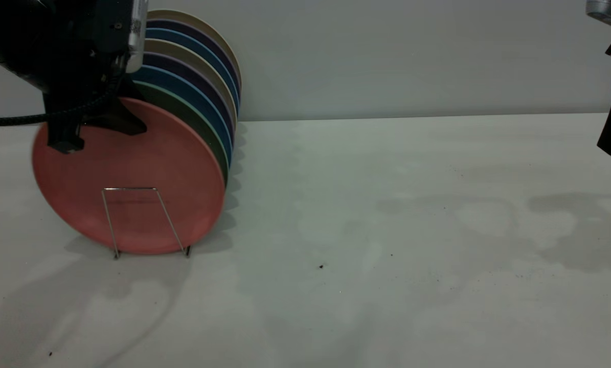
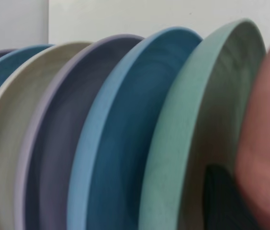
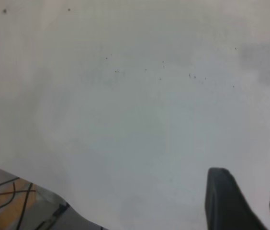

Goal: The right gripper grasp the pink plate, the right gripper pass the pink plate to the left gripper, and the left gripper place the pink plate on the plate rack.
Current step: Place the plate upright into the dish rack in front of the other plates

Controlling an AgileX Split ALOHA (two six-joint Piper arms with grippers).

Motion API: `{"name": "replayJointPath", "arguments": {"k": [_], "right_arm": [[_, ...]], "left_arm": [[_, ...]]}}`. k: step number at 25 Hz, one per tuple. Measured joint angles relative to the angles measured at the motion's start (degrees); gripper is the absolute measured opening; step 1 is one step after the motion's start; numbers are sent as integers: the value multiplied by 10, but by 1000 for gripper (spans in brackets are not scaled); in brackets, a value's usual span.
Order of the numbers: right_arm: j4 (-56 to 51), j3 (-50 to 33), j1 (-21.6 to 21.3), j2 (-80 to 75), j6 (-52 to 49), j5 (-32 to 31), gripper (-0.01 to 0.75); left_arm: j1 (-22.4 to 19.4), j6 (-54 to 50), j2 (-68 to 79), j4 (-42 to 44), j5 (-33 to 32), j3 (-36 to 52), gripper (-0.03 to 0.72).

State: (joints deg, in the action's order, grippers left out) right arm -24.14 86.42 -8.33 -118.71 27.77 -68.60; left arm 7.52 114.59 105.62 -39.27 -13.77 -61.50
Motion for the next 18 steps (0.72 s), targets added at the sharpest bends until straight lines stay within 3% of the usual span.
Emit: {"name": "replayJointPath", "arguments": {"k": [5, 12, 18], "right_arm": [[0, 0, 0, 0, 0, 0, 254], [0, 0, 0, 0, 0, 0, 254], [0, 0, 0, 0, 0, 0, 254]], "left_arm": [[0, 1, 0, 1, 0, 0, 391], [0, 1, -29, 1, -11, 0, 397], [0, -2, -90, 5, -75, 0, 398]]}}
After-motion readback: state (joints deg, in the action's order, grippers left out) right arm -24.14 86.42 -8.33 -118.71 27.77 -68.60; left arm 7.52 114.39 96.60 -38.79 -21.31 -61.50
